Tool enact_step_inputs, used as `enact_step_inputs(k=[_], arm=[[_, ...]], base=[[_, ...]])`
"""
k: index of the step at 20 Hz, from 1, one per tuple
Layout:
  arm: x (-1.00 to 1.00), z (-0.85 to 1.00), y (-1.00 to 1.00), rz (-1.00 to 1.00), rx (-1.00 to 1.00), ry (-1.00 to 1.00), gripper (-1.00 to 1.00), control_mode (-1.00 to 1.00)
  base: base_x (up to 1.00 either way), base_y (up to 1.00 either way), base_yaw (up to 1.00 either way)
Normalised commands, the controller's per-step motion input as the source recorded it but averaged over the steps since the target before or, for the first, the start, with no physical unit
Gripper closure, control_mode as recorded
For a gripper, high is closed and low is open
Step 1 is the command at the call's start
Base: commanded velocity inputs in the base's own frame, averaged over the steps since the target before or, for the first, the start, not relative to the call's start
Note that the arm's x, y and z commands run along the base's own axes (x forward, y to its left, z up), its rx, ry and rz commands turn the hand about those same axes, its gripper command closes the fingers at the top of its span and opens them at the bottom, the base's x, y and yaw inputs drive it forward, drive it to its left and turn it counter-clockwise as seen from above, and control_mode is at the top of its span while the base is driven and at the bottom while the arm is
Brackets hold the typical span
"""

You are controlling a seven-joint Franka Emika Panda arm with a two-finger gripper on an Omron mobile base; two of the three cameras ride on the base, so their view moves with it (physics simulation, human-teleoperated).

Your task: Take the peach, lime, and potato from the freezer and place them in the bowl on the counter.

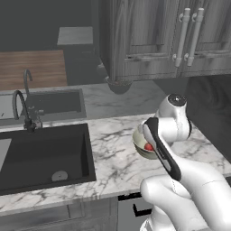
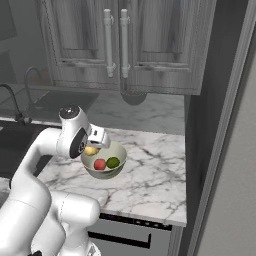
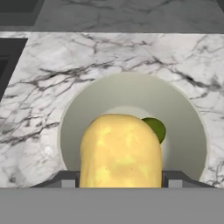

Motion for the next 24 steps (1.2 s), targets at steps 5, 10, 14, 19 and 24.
enact_step_inputs(k=[5, 10, 14, 19, 24], arm=[[0.12, -0.25, 0.0, 0.0, 0.0, 0.0, 1.0, -1.0], [0.17, -0.15, 0.0, 0.0, 0.0, 0.0, 1.0, -1.0], [0.25, -0.08, 0.0, 0.0, 0.0, 0.0, 1.0, -1.0], [0.28, -0.03, 0.0, 0.0, 0.0, 0.0, 1.0, -1.0], [0.12, -0.1, 0.0, 0.0, 0.0, 0.0, 1.0, -1.0]], base=[[0.0, 0.0, 0.0], [0.0, 0.0, 0.0], [0.0, 0.0, 0.0], [0.0, 0.0, 0.0], [0.0, 0.0, 0.0]])
